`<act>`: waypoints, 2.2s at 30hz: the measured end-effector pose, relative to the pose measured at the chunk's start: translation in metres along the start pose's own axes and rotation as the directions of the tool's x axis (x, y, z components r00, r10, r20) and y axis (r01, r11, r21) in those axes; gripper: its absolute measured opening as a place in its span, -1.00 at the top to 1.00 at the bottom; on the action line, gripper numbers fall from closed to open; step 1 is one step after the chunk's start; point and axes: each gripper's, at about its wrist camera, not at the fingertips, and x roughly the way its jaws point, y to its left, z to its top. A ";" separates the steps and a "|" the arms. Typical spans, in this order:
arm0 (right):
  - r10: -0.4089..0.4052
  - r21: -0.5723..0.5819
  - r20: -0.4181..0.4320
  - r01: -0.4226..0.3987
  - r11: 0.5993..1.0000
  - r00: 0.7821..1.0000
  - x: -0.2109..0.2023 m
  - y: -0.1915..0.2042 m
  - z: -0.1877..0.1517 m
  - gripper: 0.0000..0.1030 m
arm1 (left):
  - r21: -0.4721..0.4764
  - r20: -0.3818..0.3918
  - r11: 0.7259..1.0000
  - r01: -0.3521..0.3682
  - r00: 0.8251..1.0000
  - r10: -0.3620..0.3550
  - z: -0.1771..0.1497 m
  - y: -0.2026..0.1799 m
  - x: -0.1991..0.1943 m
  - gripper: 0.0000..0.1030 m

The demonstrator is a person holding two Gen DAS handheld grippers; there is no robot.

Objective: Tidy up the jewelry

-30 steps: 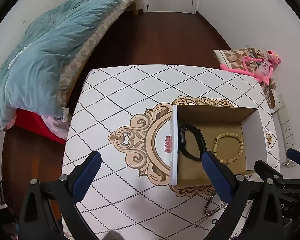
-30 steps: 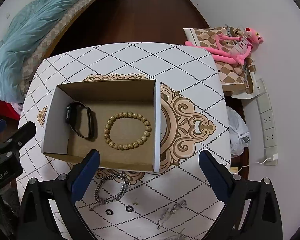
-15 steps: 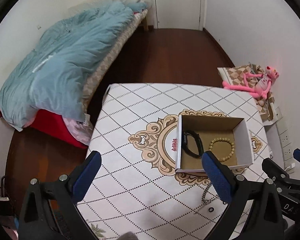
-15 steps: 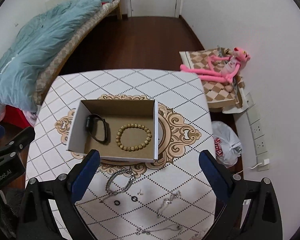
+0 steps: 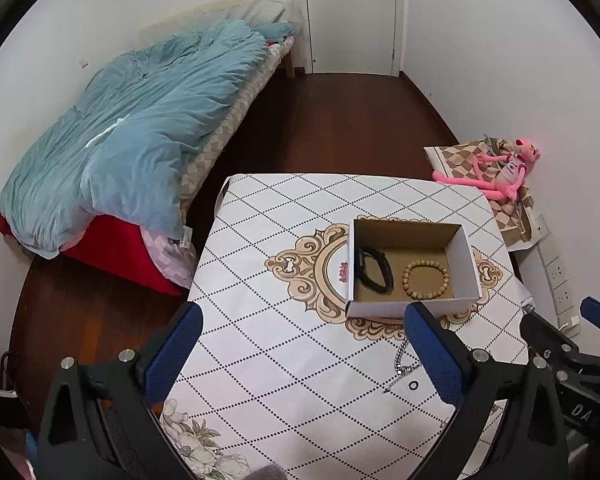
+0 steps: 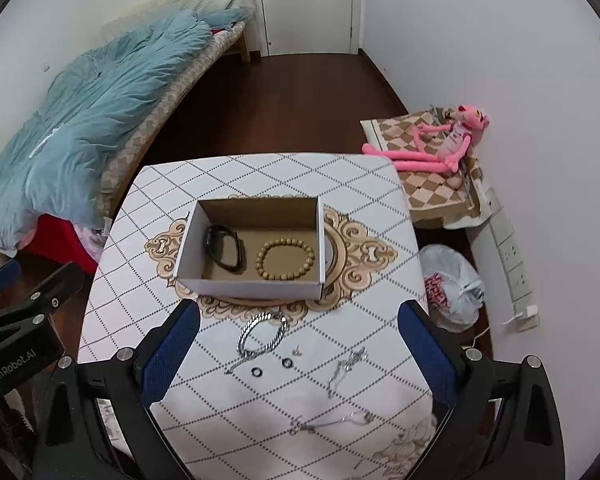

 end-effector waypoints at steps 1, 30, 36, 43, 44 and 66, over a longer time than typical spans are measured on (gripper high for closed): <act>0.002 0.015 -0.004 -0.002 1.000 1.000 0.001 -0.004 -0.005 -0.95 | 0.003 0.002 1.000 -0.003 1.000 0.003 -0.005 -0.001 0.002 -0.99; -0.115 0.149 -0.186 0.144 0.978 0.976 0.164 -0.090 -0.088 0.82 | 0.159 -0.264 0.987 0.034 0.964 0.010 -0.074 -0.076 0.152 -0.99; -0.048 0.228 -0.187 0.091 0.969 0.981 0.161 -0.104 -0.091 0.93 | 0.221 -0.284 0.965 0.141 0.956 -0.074 -0.071 -0.103 0.168 -0.87; -0.037 0.240 -0.189 0.083 0.967 0.981 0.161 -0.111 -0.092 0.93 | 0.303 -0.268 0.927 0.220 0.953 -0.139 -0.068 -0.133 0.172 -0.05; -0.037 0.242 -0.190 0.083 0.967 0.981 0.162 -0.112 -0.091 0.93 | 0.303 -0.270 0.920 0.248 0.948 -0.167 -0.068 -0.136 0.170 0.27; 0.127 0.247 -0.075 -0.105 0.963 0.989 0.105 -0.092 -0.068 0.93 | 0.087 -0.183 0.920 0.383 0.914 -0.363 -0.062 -0.054 0.098 0.89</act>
